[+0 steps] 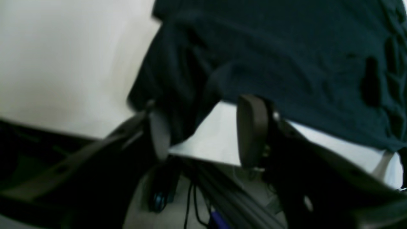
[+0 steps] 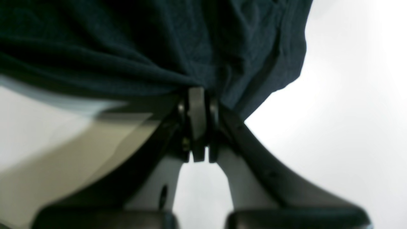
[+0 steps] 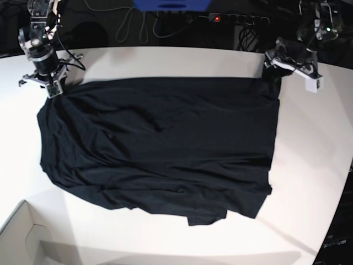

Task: Layout the t-shirt on the table in an organized manner, then fold the t-shirt properly
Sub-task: 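Pull the held edge with both grippers away from the hem to straighten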

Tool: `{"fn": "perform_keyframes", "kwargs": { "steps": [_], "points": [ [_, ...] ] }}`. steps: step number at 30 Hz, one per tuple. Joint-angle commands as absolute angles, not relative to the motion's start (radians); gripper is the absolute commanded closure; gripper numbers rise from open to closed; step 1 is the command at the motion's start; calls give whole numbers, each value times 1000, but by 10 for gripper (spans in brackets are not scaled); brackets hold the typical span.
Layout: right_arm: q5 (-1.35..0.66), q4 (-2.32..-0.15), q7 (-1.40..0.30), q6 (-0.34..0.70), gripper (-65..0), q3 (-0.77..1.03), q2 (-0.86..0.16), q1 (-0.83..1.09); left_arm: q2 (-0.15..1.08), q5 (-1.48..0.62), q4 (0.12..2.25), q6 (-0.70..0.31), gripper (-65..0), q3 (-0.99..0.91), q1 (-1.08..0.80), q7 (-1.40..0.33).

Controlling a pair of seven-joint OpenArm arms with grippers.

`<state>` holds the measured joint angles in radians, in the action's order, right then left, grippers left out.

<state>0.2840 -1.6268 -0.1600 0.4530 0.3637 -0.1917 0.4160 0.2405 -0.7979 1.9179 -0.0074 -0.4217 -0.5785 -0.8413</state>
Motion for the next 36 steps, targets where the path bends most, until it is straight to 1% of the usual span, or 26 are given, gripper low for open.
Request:
{"fn": "perform_keyframes", "kwargs": {
  "steps": [1,8,11,16,19,21,24,27,30,36],
  "points": [
    [278,-1643,-143,446,0,392,-205,414,251,-820,1937,-7,-336,-446,-591,-832],
    [278,-1643,-145,446,0,443,-185,409,249,-823,1937,-7,-337,-581,-591,-832],
    [278,-1641,-145,446,0,443,-185,414,248,-825,1936,-7,-337,-628,-549,-831],
    [278,-1641,-145,446,0,441,-183,418,239,-825,1928,-7,-337,-624,-460,-831],
    [282,-1641,-145,446,0,441,-186,418,206,-812,1922,-5,-337,-575,-401,-831],
    [282,-1641,-145,446,-4,441,-186,418,200,-812,1882,-5,-337,-533,-372,-831],
    [282,-1641,-145,446,-31,443,-185,421,202,-812,1794,-2,-337,-450,-312,-831],
    [282,-1647,-145,446,-30,441,-182,444,205,-812,1687,-2,-334,-406,-265,-823],
    [282,-1644,-143,446,-30,441,-160,443,202,-812,1590,-2,-334,-401,-213,-828],
    [282,-1646,-145,446,-35,443,-156,438,211,-812,1438,-4,-334,-401,-153,-820]
  ]
}}
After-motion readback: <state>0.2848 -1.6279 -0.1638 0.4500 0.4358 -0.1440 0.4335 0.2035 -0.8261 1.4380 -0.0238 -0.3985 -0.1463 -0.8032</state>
